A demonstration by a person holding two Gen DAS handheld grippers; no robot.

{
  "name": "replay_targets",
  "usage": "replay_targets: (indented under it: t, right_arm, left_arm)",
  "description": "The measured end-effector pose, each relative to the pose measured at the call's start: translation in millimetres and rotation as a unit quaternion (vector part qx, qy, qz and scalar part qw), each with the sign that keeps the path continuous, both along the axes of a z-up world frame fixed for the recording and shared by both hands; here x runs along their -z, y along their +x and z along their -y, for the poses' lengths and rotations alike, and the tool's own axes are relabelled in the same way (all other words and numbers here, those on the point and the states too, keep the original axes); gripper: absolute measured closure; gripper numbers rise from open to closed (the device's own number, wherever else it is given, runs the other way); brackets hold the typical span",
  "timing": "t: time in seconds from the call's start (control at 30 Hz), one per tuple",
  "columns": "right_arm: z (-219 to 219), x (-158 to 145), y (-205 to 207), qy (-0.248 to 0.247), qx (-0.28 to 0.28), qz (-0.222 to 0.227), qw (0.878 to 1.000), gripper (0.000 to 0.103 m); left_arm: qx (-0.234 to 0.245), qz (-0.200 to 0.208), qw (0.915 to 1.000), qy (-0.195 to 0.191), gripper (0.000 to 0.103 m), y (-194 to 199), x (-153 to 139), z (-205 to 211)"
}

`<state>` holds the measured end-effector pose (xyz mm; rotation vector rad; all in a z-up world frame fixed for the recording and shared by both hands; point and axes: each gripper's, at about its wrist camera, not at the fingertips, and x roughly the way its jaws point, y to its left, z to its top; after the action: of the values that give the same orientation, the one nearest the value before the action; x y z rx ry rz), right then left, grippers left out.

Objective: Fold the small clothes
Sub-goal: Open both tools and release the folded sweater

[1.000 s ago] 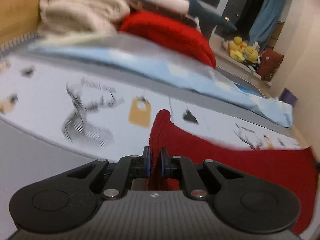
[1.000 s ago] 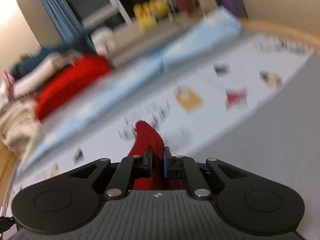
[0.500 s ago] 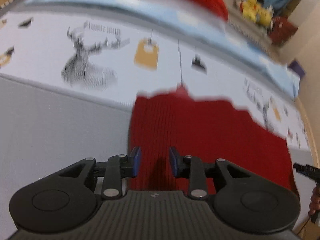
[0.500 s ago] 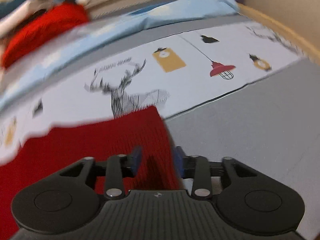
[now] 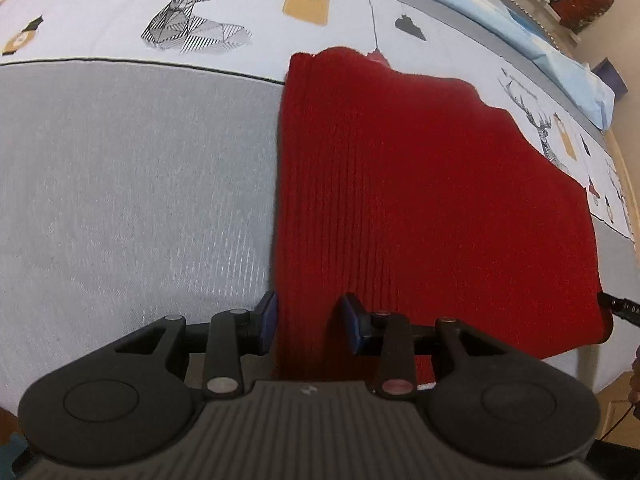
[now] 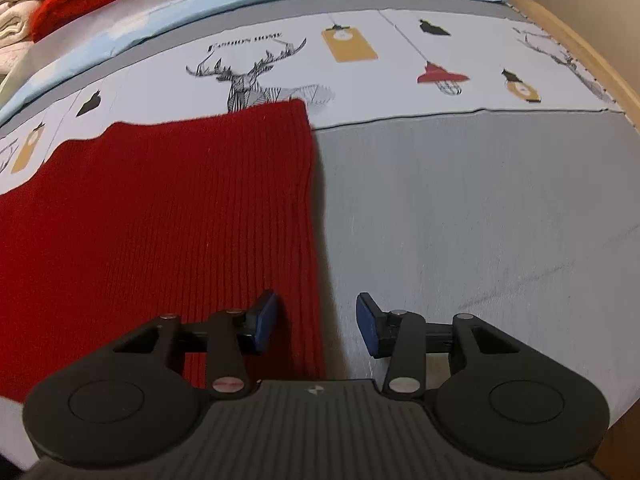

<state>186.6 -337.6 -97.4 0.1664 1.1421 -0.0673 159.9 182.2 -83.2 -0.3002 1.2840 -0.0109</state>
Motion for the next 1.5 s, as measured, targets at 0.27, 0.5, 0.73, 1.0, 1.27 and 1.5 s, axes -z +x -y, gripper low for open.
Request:
replay_targets:
  t: [0.27,0.5,0.73,1.0,1.27,1.5]
  right_arm:
    - [4,1,-9,0.042,0.006,-0.001,0.999,0.09]
    - [-3,5,-11,0.022,0.003,-0.018,1.0,0.09]
    - [-21,-24,-18,-0.027,-0.03,0.059,0.997,0.076]
    - [-29,-12,-13,-0.038,-0.023,0.001,0.999,0.068]
    - [-118,-83,-52,-0.032,-0.08,0.089,0.992,0.056]
    - [-236,-68,-101,0.014,-0.187,0.109,0.976,0.056]
  left_arm:
    - [-0.003,0.05,0.9986,0.014,0.089,-7,-23,-1]
    - [0.017,0.027,0.9976,0.061,0.085,-6,-11,9]
    - [0.053,0.102,0.9904,0.078,0.08,-9,-36,32]
    - [0.067,0.071,0.989,0.111,0.073,-11,-34,42]
    - [0.044,0.165,0.9752,0.141,0.051,-46,-131,41]
    - [0.01,0.157,0.9764,0.147,0.05,-71,-108,9]
